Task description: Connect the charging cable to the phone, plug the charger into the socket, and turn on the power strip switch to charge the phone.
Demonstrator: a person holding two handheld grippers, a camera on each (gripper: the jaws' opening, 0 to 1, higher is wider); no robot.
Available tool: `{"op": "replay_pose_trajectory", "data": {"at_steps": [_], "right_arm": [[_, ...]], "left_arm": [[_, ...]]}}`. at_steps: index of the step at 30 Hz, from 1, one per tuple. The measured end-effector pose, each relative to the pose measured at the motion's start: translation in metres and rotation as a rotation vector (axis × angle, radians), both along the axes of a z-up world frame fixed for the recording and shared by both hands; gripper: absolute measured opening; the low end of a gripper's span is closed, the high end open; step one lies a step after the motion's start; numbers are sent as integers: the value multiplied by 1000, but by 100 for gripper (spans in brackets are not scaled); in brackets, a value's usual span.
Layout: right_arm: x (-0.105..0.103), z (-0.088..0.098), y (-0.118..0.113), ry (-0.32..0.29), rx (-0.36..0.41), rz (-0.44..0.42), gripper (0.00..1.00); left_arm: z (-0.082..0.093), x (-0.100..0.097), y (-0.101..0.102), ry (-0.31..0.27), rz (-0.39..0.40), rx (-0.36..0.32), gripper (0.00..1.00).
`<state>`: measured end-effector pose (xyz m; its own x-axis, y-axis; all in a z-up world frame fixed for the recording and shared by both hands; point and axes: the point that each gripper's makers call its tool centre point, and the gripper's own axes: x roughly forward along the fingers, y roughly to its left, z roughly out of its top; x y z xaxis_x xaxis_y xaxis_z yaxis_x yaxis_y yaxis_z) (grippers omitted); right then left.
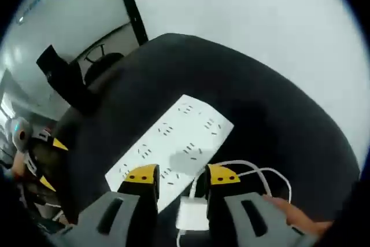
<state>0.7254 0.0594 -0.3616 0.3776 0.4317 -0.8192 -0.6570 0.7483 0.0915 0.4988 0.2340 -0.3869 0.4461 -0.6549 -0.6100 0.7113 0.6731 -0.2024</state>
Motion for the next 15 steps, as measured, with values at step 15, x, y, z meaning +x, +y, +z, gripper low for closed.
{"op": "replay_pose_trajectory", "data": {"at_steps": [15], "right_arm": [[-3,-33,-21,76,-85,87,20]], "left_arm": [[-8,11,1,24,24,15,62]]}}
